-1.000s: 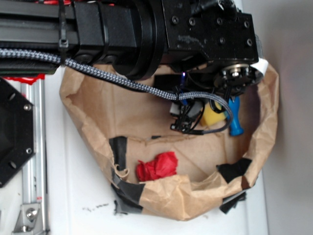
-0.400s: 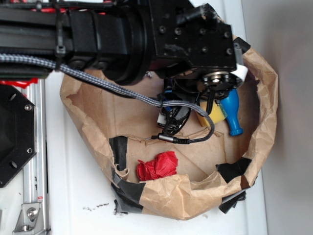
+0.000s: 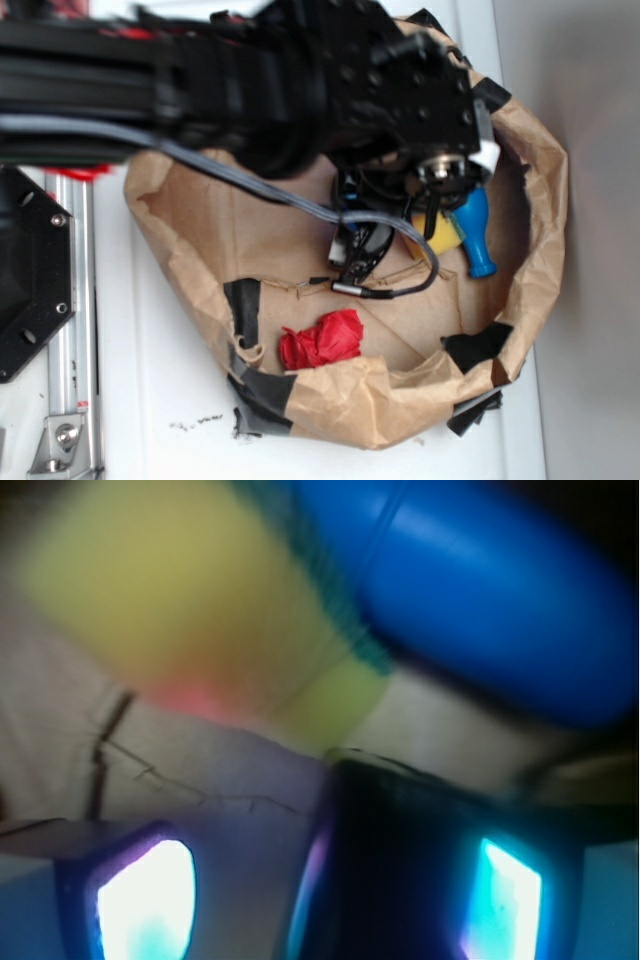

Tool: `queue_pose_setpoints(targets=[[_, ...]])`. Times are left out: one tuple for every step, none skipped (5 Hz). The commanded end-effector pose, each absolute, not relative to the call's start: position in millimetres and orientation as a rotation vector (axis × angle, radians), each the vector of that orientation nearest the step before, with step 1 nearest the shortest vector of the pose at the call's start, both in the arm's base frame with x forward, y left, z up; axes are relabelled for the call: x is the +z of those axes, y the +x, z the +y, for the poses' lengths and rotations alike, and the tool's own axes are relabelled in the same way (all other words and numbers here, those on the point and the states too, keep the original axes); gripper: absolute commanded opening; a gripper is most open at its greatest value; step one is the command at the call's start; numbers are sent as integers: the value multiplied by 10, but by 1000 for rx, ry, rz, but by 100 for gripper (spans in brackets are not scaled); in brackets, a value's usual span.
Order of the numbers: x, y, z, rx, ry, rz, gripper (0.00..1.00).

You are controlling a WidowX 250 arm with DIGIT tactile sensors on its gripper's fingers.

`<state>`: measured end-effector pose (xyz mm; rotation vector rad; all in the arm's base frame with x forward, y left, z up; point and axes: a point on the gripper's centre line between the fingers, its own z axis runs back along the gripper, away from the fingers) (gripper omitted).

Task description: Grab the black box.

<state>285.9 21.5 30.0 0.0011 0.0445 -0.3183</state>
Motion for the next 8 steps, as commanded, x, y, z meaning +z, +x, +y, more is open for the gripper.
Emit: queue_pose_setpoints(targets=[[416, 2885, 329, -296, 30, 2, 0], [557, 2847, 346, -299, 34, -18, 0], [1058, 2761, 289, -284, 68, -102, 0], [1556, 2508, 155, -291, 52, -121, 0], [2071, 2436, 144, -282, 36, -56, 0], [2011, 2506, 154, -279, 23, 5, 0], [1994, 2485, 158, -273, 18, 6, 0], [1906, 2545, 189, -274, 52, 27, 0]])
